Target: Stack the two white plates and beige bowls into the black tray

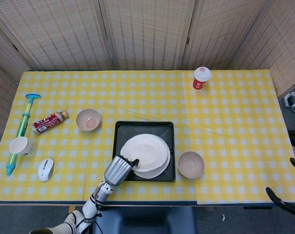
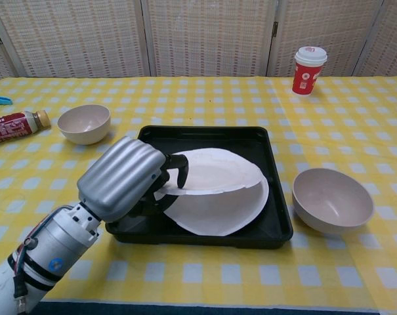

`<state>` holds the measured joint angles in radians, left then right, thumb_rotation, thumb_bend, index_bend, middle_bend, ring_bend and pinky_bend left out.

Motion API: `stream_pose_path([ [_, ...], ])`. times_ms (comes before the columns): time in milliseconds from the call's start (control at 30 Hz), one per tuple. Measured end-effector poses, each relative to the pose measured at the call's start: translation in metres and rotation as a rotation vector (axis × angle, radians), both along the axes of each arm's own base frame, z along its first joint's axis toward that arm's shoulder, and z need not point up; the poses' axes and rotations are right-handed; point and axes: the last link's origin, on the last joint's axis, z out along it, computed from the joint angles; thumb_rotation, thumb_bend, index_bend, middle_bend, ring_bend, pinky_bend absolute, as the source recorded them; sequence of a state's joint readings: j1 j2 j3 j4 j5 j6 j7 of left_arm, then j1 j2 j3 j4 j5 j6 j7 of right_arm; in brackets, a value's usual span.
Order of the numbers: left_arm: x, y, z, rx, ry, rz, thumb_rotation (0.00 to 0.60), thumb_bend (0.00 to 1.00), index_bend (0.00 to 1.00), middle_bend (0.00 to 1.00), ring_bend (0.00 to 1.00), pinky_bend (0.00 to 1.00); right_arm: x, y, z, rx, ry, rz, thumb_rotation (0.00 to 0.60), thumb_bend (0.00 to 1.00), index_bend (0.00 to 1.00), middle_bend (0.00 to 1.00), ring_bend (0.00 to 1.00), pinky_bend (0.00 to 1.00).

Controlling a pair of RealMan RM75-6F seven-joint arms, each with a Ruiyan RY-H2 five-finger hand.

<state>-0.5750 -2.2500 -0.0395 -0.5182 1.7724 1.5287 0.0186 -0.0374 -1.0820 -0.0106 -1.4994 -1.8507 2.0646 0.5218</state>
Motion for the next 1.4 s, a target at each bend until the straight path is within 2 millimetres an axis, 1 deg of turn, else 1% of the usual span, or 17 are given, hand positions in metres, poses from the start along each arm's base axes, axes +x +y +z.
stream_pose_path([
  [100, 0.002, 0.004, -0.005, -0.015, 0.012, 0.009, 0.6, 0.56, 0.59, 1.0, 1.0, 1.0, -0.003, 0.001, 0.004, -0.003, -0.02, -0.007, 0.6, 0.3, 0.0, 0.0, 0.0, 0.0],
  [133, 0.003, 0.005, -0.006, -0.021, 0.011, 0.013, 0.6, 0.54, 0.56, 1.0, 1.0, 1.0, -0.004, 0.001, 0.006, -0.006, -0.027, -0.011, 0.6, 0.3, 0.0, 0.0, 0.0, 0.0],
  [200, 0.004, 0.005, -0.008, -0.034, 0.011, 0.021, 0.6, 0.49, 0.48, 1.0, 1.0, 1.0, -0.006, 0.0, 0.008, -0.013, -0.032, -0.017, 0.6, 0.3, 0.0, 0.0, 0.0, 0.0],
  [267, 0.003, 0.005, -0.01, -0.047, 0.014, 0.029, 0.6, 0.43, 0.34, 1.0, 1.0, 1.0, -0.007, -0.001, 0.01, -0.015, -0.031, -0.021, 0.6, 0.3, 0.0, 0.0, 0.0, 0.0],
  [333, 0.003, 0.005, -0.013, -0.061, 0.017, 0.04, 0.6, 0.39, 0.24, 1.0, 1.0, 1.0, -0.008, -0.001, 0.009, -0.006, -0.026, -0.027, 0.6, 0.3, 0.0, 0.0, 0.0, 0.0],
  [433, 0.002, 0.004, -0.015, -0.082, 0.012, 0.058, 0.6, 0.33, 0.14, 1.0, 1.0, 1.0, -0.009, -0.002, 0.008, 0.0, -0.006, -0.04, 0.6, 0.3, 0.0, 0.0, 0.0, 0.0],
  [533, 0.0, 0.003, -0.016, -0.104, -0.002, 0.077, 0.6, 0.31, 0.09, 1.0, 1.0, 1.0, -0.009, -0.002, 0.007, 0.005, 0.027, -0.059, 0.6, 0.3, 0.0, 0.0, 0.0, 0.0],
  [633, -0.002, 0.001, -0.015, -0.141, -0.028, 0.092, 0.6, 0.28, 0.07, 1.0, 1.0, 1.0, -0.008, -0.002, 0.006, 0.007, 0.044, -0.069, 0.6, 0.3, 0.0, 0.0, 0.0, 0.0],
  [767, -0.002, -0.003, -0.01, -0.157, -0.033, 0.093, 0.6, 0.27, 0.07, 1.0, 1.0, 1.0, -0.007, -0.004, 0.002, 0.019, 0.055, -0.07, 0.6, 0.3, 0.0, 0.0, 0.0, 0.0],
  [967, 0.0, -0.009, 0.008, -0.137, -0.046, 0.077, 0.6, 0.27, 0.09, 1.0, 1.0, 1.0, -0.006, -0.009, -0.004, 0.042, 0.081, -0.081, 0.6, 0.3, 0.0, 0.0, 0.0, 0.0],
  [1100, 0.001, -0.014, 0.026, -0.122, -0.06, 0.073, 0.6, 0.28, 0.14, 1.0, 1.0, 1.0, -0.004, -0.011, -0.008, 0.048, 0.1, -0.086, 0.6, 0.3, 0.0, 0.0, 0.0, 0.0],
  [1167, 0.0, -0.015, 0.035, -0.114, -0.06, 0.079, 0.6, 0.3, 0.18, 1.0, 1.0, 1.0, -0.003, -0.012, -0.011, 0.052, 0.111, -0.088, 0.6, 0.3, 0.0, 0.0, 0.0, 0.0],
  [1233, -0.006, -0.013, 0.049, -0.089, -0.048, 0.094, 0.6, 0.34, 0.23, 1.0, 1.0, 1.0, -0.003, -0.013, -0.014, 0.058, 0.124, -0.09, 0.6, 0.3, 0.0, 0.0, 0.0, 0.0],
  [1267, -0.01, -0.012, 0.056, -0.072, -0.039, 0.105, 0.6, 0.37, 0.29, 1.0, 1.0, 1.0, -0.002, -0.013, -0.015, 0.062, 0.13, -0.09, 0.6, 0.3, 0.0, 0.0, 0.0, 0.0],
  [1333, -0.024, -0.006, 0.073, -0.018, -0.01, 0.141, 0.6, 0.41, 0.39, 1.0, 1.0, 1.0, -0.002, -0.013, -0.018, 0.076, 0.141, -0.092, 0.6, 0.3, 0.0, 0.0, 0.0, 0.0],
  [1400, -0.041, -0.001, 0.088, 0.036, 0.025, 0.192, 0.6, 0.43, 0.43, 1.0, 1.0, 1.0, -0.001, -0.014, -0.02, 0.083, 0.148, -0.094, 0.6, 0.3, 0.0, 0.0, 0.0, 0.0],
])
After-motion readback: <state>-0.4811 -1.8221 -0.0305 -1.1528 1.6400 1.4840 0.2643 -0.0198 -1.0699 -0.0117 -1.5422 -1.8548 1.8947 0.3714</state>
